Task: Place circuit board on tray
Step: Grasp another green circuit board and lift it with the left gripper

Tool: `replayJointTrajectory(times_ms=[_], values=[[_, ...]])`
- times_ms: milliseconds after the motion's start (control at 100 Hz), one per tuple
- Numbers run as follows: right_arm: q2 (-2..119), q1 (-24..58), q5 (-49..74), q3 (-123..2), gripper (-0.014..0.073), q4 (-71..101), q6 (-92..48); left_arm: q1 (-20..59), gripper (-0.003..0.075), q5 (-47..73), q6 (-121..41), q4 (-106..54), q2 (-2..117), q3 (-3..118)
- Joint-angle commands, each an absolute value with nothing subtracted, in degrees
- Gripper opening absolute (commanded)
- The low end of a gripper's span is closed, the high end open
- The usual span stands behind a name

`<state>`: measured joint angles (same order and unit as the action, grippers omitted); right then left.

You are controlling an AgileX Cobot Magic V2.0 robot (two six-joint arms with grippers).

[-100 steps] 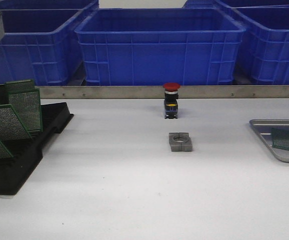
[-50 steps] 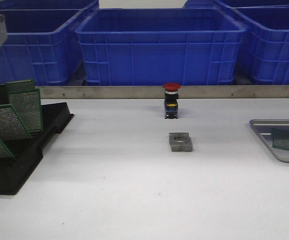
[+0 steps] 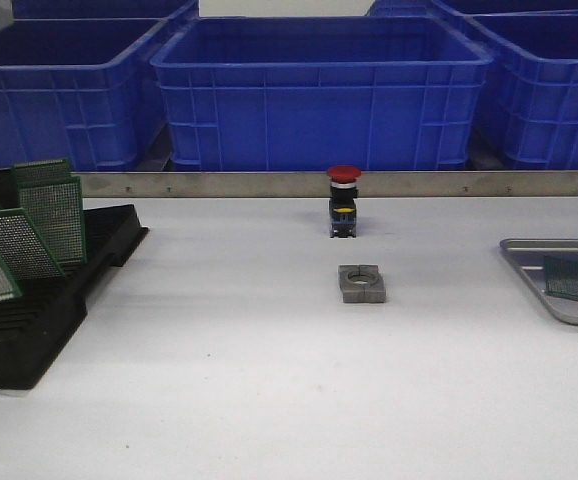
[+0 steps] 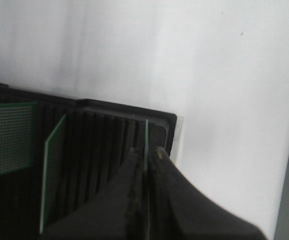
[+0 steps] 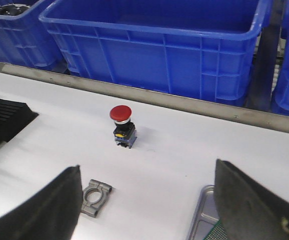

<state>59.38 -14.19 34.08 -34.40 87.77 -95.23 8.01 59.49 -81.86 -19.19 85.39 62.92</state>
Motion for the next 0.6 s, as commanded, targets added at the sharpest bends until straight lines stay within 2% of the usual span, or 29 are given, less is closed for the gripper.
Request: replayJointTrajectory(times_ms=[0,180,300,590], values=[[58.3,-14.2,40.2,-35.7,0.0556,89.8,-98.3,8.8,-0.002,61.4,-81.1,-25.1,82.6,66.8],[58.3,-10.5,43.3,-35.7,0.0556,89.8,-102.6,12.5,-0.002,60.7,-81.6,-39.8,82.5,68.6],[58.3,-4.8,43.4,-35.7,0.0556,87.4,-107.5,15.6,-0.002,60.2,-82.1,-48.3,82.5,68.6],[58.3,10.5,42.7,-35.7,0.0556,86.4,-110.2,23.9,-0.002,60.3,-84.6,-53.9,82.5,68.6]])
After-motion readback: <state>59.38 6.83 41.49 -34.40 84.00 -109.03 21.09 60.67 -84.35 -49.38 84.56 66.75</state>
